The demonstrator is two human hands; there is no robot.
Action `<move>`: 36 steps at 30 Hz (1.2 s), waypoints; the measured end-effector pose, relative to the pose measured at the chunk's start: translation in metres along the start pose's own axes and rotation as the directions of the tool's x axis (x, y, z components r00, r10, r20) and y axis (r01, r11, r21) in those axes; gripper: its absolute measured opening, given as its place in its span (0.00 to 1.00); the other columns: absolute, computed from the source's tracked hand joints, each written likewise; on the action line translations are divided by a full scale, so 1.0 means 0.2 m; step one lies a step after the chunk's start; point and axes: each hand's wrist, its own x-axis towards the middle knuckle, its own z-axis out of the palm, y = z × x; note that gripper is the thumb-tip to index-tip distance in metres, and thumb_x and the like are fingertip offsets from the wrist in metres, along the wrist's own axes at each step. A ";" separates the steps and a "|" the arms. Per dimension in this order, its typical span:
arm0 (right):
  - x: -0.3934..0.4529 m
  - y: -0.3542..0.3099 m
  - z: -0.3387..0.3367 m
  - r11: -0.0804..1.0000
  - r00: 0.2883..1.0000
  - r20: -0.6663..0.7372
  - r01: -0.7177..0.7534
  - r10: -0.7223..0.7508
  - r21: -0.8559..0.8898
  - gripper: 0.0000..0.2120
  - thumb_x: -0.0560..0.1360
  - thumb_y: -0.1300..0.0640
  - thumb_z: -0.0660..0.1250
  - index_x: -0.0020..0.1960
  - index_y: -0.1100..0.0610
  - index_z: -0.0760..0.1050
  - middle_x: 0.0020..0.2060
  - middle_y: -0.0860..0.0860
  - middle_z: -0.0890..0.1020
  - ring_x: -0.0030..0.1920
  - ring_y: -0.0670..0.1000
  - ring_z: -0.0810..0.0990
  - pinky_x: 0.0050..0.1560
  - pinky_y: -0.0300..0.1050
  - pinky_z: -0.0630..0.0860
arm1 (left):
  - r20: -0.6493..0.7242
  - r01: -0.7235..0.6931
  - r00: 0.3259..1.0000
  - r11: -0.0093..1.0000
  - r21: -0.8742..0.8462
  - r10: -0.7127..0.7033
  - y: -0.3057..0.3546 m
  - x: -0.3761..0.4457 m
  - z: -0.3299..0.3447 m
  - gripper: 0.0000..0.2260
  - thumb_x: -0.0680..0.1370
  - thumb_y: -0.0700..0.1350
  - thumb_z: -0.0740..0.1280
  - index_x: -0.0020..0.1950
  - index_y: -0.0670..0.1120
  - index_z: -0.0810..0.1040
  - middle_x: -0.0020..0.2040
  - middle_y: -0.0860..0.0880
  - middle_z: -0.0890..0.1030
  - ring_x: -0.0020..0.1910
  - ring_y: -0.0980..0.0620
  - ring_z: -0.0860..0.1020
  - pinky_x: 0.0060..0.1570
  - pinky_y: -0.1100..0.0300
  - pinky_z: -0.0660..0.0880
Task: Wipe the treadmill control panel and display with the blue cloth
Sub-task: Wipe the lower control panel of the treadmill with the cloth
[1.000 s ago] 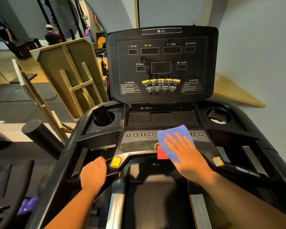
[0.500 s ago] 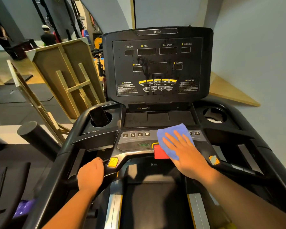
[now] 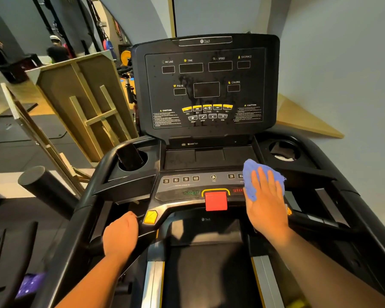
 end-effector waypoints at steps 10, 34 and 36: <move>-0.12 -0.08 0.03 0.976 0.976 -0.032 -0.214 0.215 0.029 0.35 0.76 0.52 0.66 0.78 0.61 0.57 0.78 0.62 0.60 0.77 0.68 0.54 0.76 0.64 0.49 | -0.005 0.022 1.000 0.999 -0.034 -0.022 0.00 0.00 0.01 0.07 0.80 0.40 0.58 0.48 0.47 0.76 0.34 0.50 0.79 0.30 0.54 0.76 0.36 0.56 0.78; 0.01 -0.33 -0.03 0.967 0.973 0.054 -0.230 0.225 0.113 0.36 0.81 0.47 0.58 0.81 0.59 0.44 0.80 0.59 0.47 0.79 0.62 0.42 0.78 0.58 0.41 | 0.021 0.010 1.000 1.000 -0.010 -0.009 0.00 0.00 -0.01 0.08 0.80 0.40 0.58 0.49 0.46 0.76 0.36 0.49 0.79 0.32 0.52 0.77 0.38 0.54 0.78; 0.02 -0.43 -0.04 0.976 0.976 0.084 -0.206 0.200 0.074 0.36 0.81 0.45 0.54 0.80 0.60 0.42 0.80 0.61 0.45 0.79 0.64 0.41 0.78 0.59 0.42 | 0.030 0.002 1.000 1.000 0.016 -0.002 0.00 -0.01 -0.01 0.06 0.80 0.40 0.60 0.50 0.46 0.76 0.37 0.50 0.79 0.32 0.54 0.76 0.39 0.56 0.78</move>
